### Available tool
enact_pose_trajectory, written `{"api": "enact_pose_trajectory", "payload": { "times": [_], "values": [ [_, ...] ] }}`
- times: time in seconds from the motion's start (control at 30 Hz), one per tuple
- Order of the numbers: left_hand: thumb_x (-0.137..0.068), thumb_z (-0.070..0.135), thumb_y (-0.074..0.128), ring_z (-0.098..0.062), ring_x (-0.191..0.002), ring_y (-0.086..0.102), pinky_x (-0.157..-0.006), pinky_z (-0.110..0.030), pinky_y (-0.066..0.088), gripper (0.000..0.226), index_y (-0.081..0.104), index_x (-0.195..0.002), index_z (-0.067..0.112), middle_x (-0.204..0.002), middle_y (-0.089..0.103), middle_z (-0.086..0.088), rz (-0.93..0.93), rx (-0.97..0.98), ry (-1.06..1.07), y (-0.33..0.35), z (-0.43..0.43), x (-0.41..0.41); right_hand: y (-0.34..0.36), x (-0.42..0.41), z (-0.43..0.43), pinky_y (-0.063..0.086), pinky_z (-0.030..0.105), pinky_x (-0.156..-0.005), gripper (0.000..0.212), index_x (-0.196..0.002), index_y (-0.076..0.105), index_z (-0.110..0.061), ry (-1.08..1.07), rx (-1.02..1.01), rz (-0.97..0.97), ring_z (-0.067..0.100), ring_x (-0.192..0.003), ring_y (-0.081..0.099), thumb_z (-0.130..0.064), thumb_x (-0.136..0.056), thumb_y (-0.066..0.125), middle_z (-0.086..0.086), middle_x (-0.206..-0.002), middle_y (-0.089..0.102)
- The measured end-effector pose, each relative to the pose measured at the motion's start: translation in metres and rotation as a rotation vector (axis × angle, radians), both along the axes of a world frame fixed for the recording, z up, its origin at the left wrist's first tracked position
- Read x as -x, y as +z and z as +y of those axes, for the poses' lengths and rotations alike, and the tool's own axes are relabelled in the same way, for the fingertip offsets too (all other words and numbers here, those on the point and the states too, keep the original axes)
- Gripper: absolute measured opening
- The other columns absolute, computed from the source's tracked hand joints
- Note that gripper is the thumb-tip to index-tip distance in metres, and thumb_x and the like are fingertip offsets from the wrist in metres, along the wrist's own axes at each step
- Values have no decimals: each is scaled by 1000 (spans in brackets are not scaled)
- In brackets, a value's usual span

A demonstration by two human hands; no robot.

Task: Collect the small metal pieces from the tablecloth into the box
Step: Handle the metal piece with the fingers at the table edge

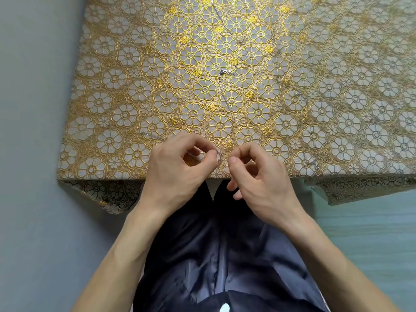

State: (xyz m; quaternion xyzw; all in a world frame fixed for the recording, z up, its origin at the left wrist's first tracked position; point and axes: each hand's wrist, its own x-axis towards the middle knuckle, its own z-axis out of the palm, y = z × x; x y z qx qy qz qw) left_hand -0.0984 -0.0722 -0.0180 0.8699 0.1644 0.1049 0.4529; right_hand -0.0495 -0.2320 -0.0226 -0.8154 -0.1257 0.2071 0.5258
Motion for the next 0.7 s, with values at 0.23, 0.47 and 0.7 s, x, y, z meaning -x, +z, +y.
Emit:
{"api": "enact_pose_trajectory", "payload": {
  "times": [0.23, 0.47, 0.7],
  "values": [
    [-81, 34, 70, -7, -75, 63, -75, -28, 50, 7, 72, -80, 28, -75, 68, 13, 37, -39, 17, 0, -1, 1, 6, -3, 0, 55, 29, -46, 13, -88, 58, -14, -19, -187, 318, 12, -56, 64, -9, -99, 55, -11, -62, 57],
    [-80, 47, 61, -11, -73, 64, -82, -52, 51, 17, 67, -88, 33, -70, 68, 9, 64, -7, 5, -1, -4, -1, 12, -4, 2, 53, 25, -45, 17, -87, 55, -12, 7, -235, 425, 11, -55, 60, -5, -101, 50, -3, -66, 54],
    [-82, 37, 64, -11, -78, 70, -79, -34, 54, 15, 70, -84, 24, -83, 75, 10, 87, 125, -16, 4, -2, -2, 16, -6, 3, 50, 24, -44, 14, -94, 51, -13, -89, -352, 518, 10, -57, 57, -5, -104, 46, 2, -80, 51]
  ]
}}
